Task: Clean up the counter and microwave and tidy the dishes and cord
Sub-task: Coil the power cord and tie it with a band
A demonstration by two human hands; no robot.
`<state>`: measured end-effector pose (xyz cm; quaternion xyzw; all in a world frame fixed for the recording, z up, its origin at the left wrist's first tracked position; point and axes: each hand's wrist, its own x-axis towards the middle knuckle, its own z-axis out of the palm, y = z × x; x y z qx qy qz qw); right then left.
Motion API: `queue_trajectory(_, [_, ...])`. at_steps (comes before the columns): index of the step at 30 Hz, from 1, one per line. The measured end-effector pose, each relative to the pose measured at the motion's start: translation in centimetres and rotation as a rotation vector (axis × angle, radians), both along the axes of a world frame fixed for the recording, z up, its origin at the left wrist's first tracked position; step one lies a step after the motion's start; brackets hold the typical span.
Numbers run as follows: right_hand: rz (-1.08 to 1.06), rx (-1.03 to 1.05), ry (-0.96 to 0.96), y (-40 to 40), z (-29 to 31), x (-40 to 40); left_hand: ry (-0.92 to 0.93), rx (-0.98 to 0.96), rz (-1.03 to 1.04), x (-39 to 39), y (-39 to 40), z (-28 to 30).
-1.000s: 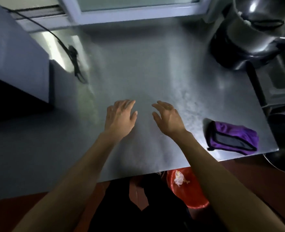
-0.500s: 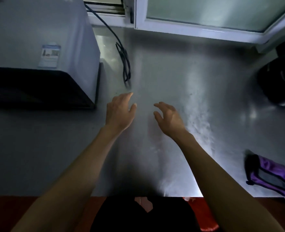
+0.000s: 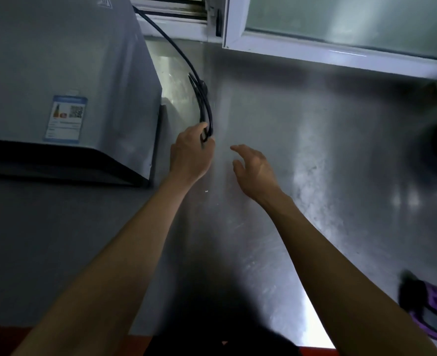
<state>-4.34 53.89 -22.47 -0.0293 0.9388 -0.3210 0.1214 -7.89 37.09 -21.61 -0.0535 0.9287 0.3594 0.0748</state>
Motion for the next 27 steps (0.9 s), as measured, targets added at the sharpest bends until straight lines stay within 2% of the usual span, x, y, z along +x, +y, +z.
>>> queue_trajectory(7, [-0.001,-0.023,0.004,-0.1,-0.5,-4.5,-0.006,0.116,0.173,-4.1,1.5,-0.3])
queue_trajectory(14, [-0.015,-0.037,0.01,0.7,-1.1,-6.8,0.002,0.226,0.249,-4.4,2.3,-0.4])
queue_trajectory(20, [-0.02,-0.051,0.049,1.6,-0.4,-6.7,-0.045,0.455,0.317,-2.7,1.5,0.8])
queue_trajectory(27, [0.031,-0.043,0.124,1.8,1.7,-5.0,-0.12,0.707,0.3,0.0,0.6,3.0])
